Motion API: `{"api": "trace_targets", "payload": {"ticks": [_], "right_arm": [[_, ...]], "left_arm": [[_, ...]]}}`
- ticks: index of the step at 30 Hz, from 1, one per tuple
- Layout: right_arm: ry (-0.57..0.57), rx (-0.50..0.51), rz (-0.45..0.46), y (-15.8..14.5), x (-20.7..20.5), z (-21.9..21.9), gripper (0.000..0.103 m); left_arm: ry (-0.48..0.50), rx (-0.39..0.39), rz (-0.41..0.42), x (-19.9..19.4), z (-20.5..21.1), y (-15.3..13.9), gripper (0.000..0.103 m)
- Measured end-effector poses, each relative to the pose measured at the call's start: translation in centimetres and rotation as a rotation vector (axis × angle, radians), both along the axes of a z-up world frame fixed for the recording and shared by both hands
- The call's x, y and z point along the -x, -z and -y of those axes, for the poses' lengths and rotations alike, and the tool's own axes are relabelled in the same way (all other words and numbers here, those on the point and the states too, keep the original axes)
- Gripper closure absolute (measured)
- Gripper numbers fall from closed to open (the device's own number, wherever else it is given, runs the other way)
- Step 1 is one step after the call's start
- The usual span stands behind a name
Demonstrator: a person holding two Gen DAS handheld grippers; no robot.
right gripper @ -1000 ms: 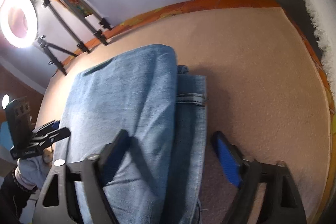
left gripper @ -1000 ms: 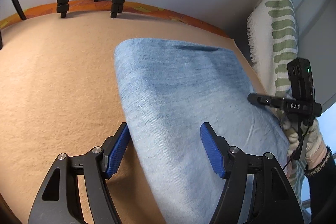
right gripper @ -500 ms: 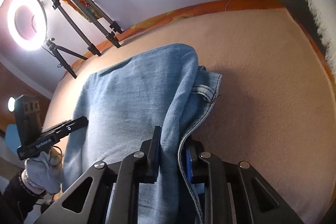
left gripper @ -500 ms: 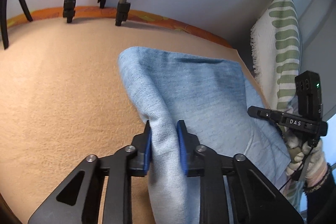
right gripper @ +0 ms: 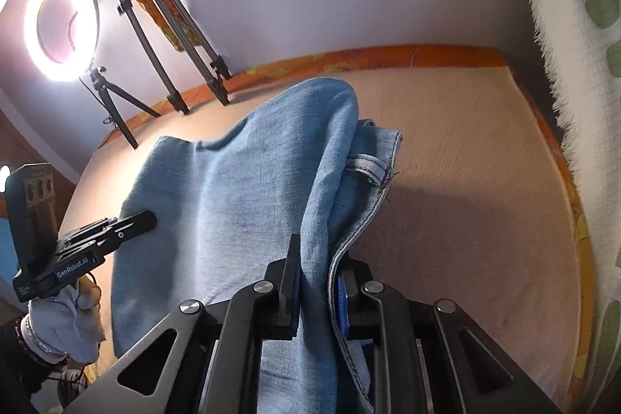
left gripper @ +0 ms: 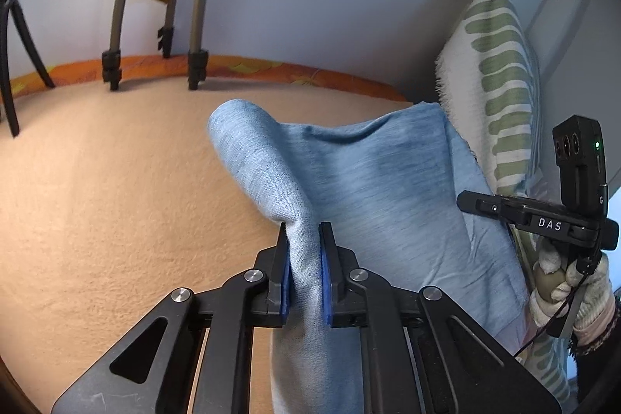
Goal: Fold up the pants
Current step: 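Lift the held edge with both grippers and fold it over the stack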
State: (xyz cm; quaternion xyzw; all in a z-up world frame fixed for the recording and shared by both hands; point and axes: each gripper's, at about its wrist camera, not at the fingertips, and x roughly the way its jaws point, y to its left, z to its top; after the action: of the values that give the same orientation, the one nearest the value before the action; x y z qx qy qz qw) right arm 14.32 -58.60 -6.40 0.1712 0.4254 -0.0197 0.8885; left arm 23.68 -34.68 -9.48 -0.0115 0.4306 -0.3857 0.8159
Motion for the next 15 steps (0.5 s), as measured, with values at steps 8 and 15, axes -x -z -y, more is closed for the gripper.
{"api": "trace_targets", "payload": {"ticks": [8,15], "right_arm": [[0.005,0.03,0.042,-1.7,1.0,-0.7,0.091],[0.029,0.064,0.108,-4.4,1.6,0.2,0.091]], "left_arm": [[0.037,0.018,0.043,0.7,1.1,-1.7,0.093],[0.061,0.045,0.074,0.1,2.5,-3.2,0.093]]}}
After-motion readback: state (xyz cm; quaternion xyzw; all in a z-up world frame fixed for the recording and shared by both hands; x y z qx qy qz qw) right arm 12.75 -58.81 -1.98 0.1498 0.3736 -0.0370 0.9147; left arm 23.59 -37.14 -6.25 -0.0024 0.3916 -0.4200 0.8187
